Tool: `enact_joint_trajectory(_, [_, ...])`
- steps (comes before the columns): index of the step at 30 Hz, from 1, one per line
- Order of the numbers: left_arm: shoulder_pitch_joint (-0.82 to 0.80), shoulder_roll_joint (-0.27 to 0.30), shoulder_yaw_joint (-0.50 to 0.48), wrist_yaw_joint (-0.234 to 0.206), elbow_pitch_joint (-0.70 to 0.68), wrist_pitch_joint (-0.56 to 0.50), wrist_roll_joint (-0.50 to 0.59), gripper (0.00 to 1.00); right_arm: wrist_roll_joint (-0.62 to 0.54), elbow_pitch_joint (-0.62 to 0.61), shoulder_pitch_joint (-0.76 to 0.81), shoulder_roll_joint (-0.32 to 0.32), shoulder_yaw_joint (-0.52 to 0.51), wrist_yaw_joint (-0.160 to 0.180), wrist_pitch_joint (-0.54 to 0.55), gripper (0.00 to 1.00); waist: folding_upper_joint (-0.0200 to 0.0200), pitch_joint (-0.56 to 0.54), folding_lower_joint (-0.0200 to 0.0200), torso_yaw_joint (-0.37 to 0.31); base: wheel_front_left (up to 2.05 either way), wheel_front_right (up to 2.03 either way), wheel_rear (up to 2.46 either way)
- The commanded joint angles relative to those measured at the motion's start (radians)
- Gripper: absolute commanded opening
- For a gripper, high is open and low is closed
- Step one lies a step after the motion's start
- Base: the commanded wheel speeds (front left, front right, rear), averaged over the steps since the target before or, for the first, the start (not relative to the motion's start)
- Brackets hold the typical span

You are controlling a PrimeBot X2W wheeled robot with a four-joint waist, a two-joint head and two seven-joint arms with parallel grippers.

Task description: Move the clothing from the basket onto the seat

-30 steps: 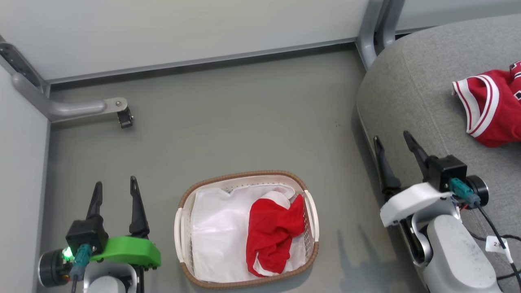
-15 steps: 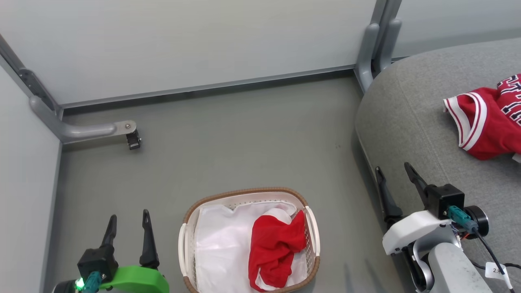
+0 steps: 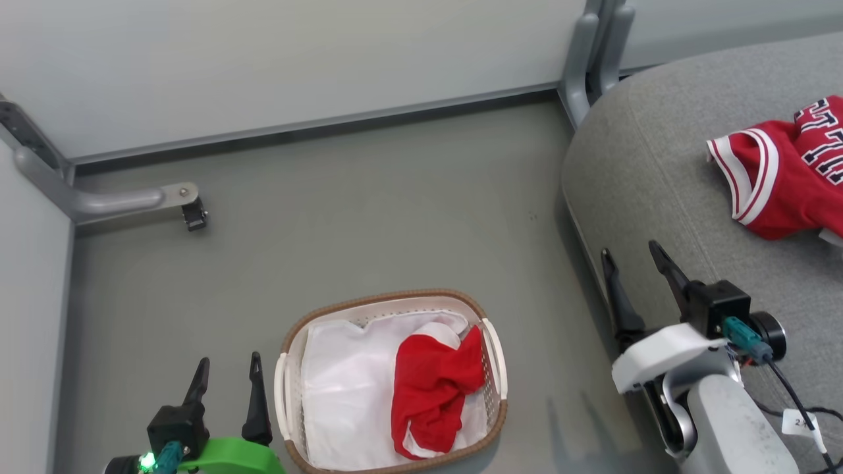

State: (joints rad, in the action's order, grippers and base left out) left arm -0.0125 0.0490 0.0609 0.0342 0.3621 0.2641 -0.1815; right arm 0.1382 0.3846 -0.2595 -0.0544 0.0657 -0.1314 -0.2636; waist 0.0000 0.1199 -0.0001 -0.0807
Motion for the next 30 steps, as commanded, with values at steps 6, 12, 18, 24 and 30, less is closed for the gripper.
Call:
enact_joint_trajectory(6, [-0.062, 0.003, 0.024, 0.025, 0.024, 0.0, 0.034, 1.0, 0.013, -0.047, -0.065, 0.0, 0.035, 0.001, -0.001, 1.0, 0.0, 0.108, 0.0001, -0.078, 0.0, 0.0, 0.0])
enact_joint_trajectory(12, [-0.133, 0.003, 0.046, 0.045, 0.045, 0.0, 0.052, 1.0, 0.032, -0.095, -0.113, 0.001, 0.055, 0.001, -0.001, 1.0, 0.0, 0.201, 0.0001, -0.135, 0.0, 0.0, 0.0])
enact_joint_trajectory(18, [-0.22, 0.004, 0.08, 0.065, 0.08, 0.0, 0.073, 1.0, 0.06, -0.144, -0.183, 0.002, 0.07, 0.001, -0.001, 1.0, 0.0, 0.309, 0.0001, -0.185, 0.0, 0.0, 0.0])
enact_joint_trajectory(24, [-0.311, 0.005, 0.118, 0.079, 0.13, 0.0, 0.1, 1.0, 0.08, -0.195, -0.244, 0.002, 0.074, 0.001, -0.001, 1.0, 0.0, 0.407, 0.0001, -0.209, 0.0, 0.0, 0.0])
enact_joint_trajectory(30, [-0.397, 0.013, 0.141, 0.087, 0.185, 0.0, 0.116, 1.0, 0.095, -0.231, -0.294, 0.002, 0.078, 0.001, -0.001, 1.0, 0.0, 0.498, 0.0001, -0.221, 0.0, 0.0, 0.0])
